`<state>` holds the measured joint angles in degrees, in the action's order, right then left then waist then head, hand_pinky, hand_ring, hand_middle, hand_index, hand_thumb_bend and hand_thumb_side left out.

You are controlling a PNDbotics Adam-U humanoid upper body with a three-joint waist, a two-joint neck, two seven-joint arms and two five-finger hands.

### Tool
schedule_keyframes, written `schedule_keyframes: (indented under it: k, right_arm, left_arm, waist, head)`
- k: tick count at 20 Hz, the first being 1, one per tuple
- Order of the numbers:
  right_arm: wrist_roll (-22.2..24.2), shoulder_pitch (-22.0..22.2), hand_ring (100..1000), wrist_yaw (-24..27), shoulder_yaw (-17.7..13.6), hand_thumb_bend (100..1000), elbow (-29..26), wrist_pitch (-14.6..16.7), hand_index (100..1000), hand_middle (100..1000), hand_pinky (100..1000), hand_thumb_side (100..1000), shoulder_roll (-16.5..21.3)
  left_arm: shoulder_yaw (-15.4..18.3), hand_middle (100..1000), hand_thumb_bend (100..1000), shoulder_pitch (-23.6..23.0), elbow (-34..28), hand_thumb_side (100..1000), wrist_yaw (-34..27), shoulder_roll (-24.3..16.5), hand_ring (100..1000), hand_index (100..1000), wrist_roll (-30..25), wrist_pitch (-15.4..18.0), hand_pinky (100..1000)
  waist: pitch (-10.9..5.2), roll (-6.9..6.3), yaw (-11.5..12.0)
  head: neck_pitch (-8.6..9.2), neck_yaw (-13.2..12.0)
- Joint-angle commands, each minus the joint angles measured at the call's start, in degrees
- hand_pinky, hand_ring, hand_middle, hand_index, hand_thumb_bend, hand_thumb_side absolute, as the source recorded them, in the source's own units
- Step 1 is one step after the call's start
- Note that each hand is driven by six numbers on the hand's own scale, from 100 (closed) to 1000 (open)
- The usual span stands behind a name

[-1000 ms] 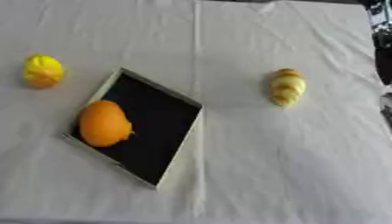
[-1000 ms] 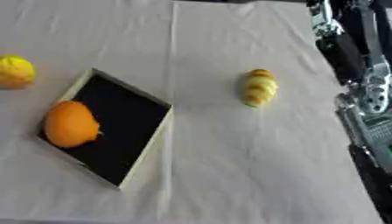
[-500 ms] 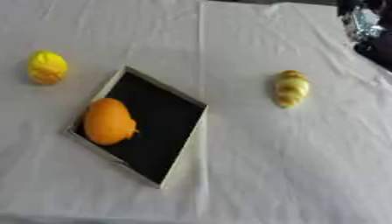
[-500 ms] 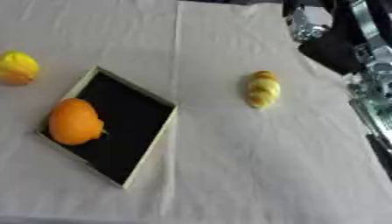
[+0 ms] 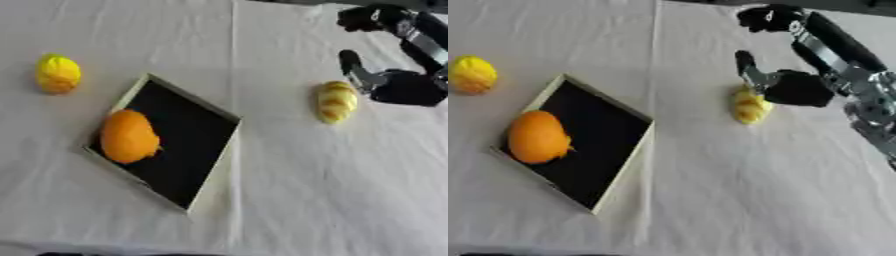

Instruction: Pick up objects on the table and place them in the box.

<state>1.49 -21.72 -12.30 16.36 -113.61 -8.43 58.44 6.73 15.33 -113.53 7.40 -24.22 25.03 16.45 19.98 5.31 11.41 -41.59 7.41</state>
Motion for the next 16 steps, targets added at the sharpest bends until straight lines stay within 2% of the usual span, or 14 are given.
schedule_keyframes:
  k: [1,3,6,10,13,16]
  right_arm:
    - [2.92,-0.09,885,-3.26,1.33,136,-0.98,-0.70,933,852,911,457,6.89]
    - [4.80,0.82,897,-5.14,1.21,202,-0.98,-0.35,936,858,920,413,9.86]
    - [7.49,2.02,912,-6.18,0.63,262,-0.98,-1.51,934,857,937,358,11.26]
    - [11.89,1.81,924,-4.88,-0.11,323,-0.98,-5.03,941,859,949,385,11.15]
    - [21.11,-0.20,929,-5.91,-1.64,342,-0.98,-7.91,945,862,952,410,10.57]
    - [24.59,-1.02,930,-7.11,-2.01,342,-0.98,-10.17,949,864,955,414,10.12]
  left_arm:
    - [-0.12,796,224,0.85,-1.07,384,-0.33,-1.19,830,865,-0.46,0.10,809]
    - [-0.26,796,224,1.07,-1.07,384,-0.56,-0.97,830,865,-0.65,0.12,809]
    - [-0.34,796,224,1.23,-1.07,384,-0.78,-0.84,830,865,-0.82,0.16,809]
    - [-0.46,796,223,1.26,-1.07,386,-0.94,-0.76,830,865,-1.03,0.12,809]
    - [-0.50,797,223,1.24,-1.07,386,-1.01,-0.74,830,865,-1.17,0.10,809]
    - [-0.54,797,222,1.20,-1.07,386,-1.06,-0.72,830,865,-1.22,0.06,808]
  waist:
    - [-0.87,-0.50,0.27]
    - [-0.72,-0.71,0.60]
    - [-0.56,-0.88,0.82]
    - [-0.43,-0.98,0.83]
    - [-0.41,-1.07,0.67]
    - [-0.33,-1.17,0.64]
  head:
    - [-0.04,0.76]
    - [0.06,1.23]
    - [0.11,1.47]
    - [0.08,1.50]
    - [0.06,1.40]
    - [0.10,1.35]
